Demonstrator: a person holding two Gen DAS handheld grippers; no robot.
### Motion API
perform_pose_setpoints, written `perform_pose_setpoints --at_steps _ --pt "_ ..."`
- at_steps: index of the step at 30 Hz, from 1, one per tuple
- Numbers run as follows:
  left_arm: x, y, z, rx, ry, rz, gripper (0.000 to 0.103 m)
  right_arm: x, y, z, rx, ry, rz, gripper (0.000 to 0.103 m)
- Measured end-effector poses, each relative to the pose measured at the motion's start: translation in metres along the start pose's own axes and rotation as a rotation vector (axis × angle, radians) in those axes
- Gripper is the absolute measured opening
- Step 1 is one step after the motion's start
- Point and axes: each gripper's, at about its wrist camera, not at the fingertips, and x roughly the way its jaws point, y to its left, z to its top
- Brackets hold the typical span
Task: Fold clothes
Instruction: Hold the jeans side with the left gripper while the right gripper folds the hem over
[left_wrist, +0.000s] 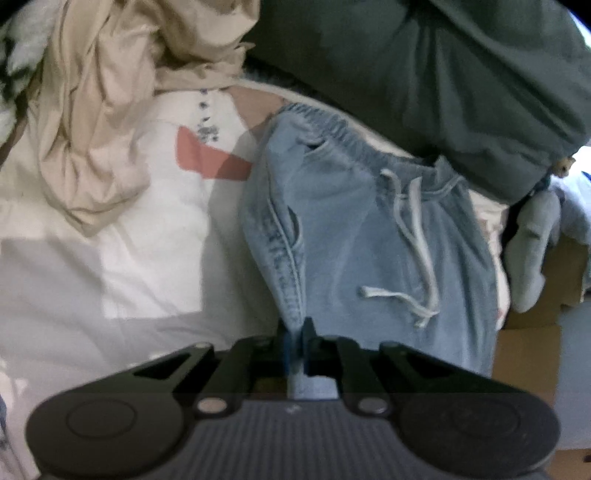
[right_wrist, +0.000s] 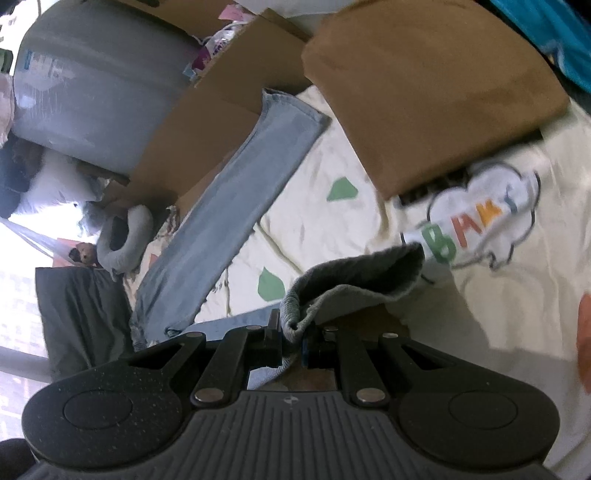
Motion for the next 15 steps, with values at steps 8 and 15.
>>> perform_pose_setpoints --at_steps 8,15 --pt "-0.020 -0.053 0.010 0.022 -0.006 -0.047 0.005 -0.005 0.048 0.045 -0.054 -0.022 -0.014 0.008" --pt "-0.024 -0.116 0.014 0.099 -0.001 -0.004 0.005 0.014 0.056 0.089 -0.073 -0.011 -0.051 0.008"
